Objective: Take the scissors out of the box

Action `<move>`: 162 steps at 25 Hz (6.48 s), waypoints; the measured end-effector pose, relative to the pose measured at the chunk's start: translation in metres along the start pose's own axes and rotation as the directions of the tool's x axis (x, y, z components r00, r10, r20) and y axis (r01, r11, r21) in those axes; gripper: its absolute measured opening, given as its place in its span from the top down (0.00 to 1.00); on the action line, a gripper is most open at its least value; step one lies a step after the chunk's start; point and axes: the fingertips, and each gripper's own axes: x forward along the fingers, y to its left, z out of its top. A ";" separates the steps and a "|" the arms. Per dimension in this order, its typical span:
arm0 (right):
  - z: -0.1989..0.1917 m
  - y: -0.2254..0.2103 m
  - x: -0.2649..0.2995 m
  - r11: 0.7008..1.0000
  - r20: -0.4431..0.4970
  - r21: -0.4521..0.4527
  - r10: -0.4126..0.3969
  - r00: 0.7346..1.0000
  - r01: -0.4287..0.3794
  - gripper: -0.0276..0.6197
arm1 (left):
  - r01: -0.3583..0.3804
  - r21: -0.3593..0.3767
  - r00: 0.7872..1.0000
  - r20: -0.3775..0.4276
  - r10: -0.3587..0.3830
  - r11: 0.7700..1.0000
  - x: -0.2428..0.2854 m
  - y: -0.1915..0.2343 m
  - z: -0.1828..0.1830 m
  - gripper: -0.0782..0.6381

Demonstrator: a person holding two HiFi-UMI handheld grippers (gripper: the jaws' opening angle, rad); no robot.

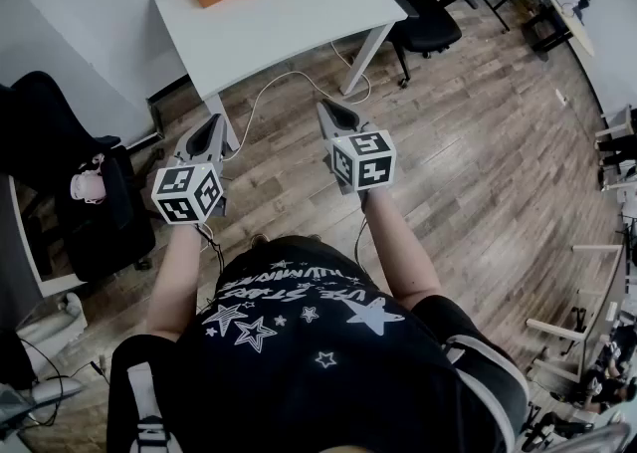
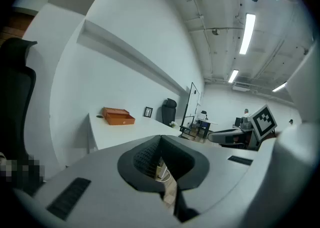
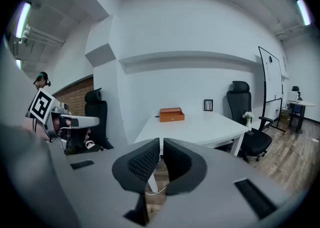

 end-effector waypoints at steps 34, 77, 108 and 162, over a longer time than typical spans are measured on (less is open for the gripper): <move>-0.011 -0.023 0.108 0.999 -0.045 0.045 0.021 0.999 -0.019 0.87 | -0.019 -0.074 0.995 -0.095 0.012 0.997 0.068 0.091 -0.027 0.87; 0.082 -0.258 0.362 0.935 -0.125 0.027 0.355 0.926 -0.355 0.87 | -0.418 -0.155 0.908 -0.055 0.415 0.895 0.341 0.153 0.054 0.87; 0.199 -0.164 0.708 0.697 -0.494 -0.405 0.378 0.783 -0.592 0.80 | -0.421 -0.201 0.906 -0.056 0.419 0.884 0.450 0.400 0.134 0.87; 0.100 -0.132 0.787 0.232 -0.904 -0.411 0.022 0.427 -0.882 0.76 | -0.450 -0.295 0.892 -0.098 0.442 0.843 0.451 0.457 0.110 0.87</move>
